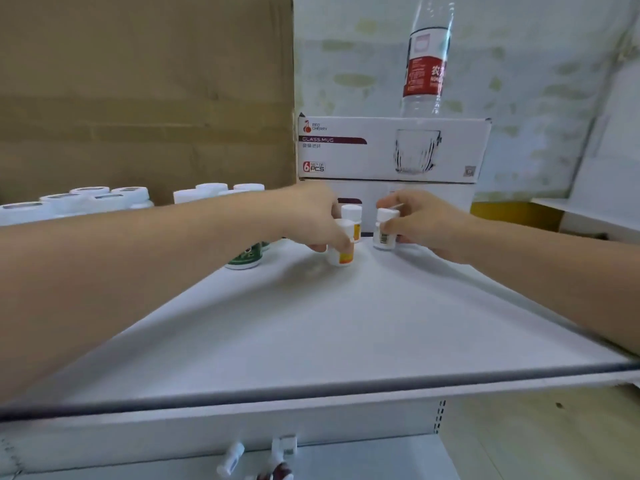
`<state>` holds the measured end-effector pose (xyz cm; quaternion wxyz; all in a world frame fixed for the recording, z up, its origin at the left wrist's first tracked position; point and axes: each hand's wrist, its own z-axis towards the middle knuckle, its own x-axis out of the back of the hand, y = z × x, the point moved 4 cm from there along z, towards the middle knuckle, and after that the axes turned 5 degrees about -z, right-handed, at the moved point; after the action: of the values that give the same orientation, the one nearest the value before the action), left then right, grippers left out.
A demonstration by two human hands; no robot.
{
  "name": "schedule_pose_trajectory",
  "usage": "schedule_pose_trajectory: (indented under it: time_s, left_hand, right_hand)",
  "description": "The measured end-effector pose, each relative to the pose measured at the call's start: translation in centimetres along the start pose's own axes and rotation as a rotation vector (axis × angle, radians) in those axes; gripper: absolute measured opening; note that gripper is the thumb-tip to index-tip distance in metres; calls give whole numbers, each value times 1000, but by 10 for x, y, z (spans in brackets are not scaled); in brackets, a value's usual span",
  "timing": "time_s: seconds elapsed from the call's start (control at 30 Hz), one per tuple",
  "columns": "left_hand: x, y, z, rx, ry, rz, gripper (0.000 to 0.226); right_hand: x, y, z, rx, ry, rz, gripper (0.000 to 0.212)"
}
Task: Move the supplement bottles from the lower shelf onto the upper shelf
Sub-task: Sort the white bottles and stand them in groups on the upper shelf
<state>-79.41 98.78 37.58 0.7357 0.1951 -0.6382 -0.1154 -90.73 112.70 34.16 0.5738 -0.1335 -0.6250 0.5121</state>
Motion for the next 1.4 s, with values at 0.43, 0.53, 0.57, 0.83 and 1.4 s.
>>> schedule_pose_trajectory:
  time_s: [0.43,0.53,0.57,0.83,1.4]
  left_hand:
    - [-33,-22,19,-38,257,-288,20]
    - [-34,-22,20,-76,271,-274,16]
    - [-35,-23,21,-84,278,-263,17]
    - [-39,-29,28,-94,285,-243,20]
    - [-38,-26,24,-72,272,-279,20]
  right_hand:
    - [-6,12,14,145,109,-240,59]
    - [-5,14,15,129,134,-250,51]
    - [-5,14,15,130,137,-250,46]
    - [-6,14,15,117,86,-260,39]
    - [-6,18,15,55,56,-267,64]
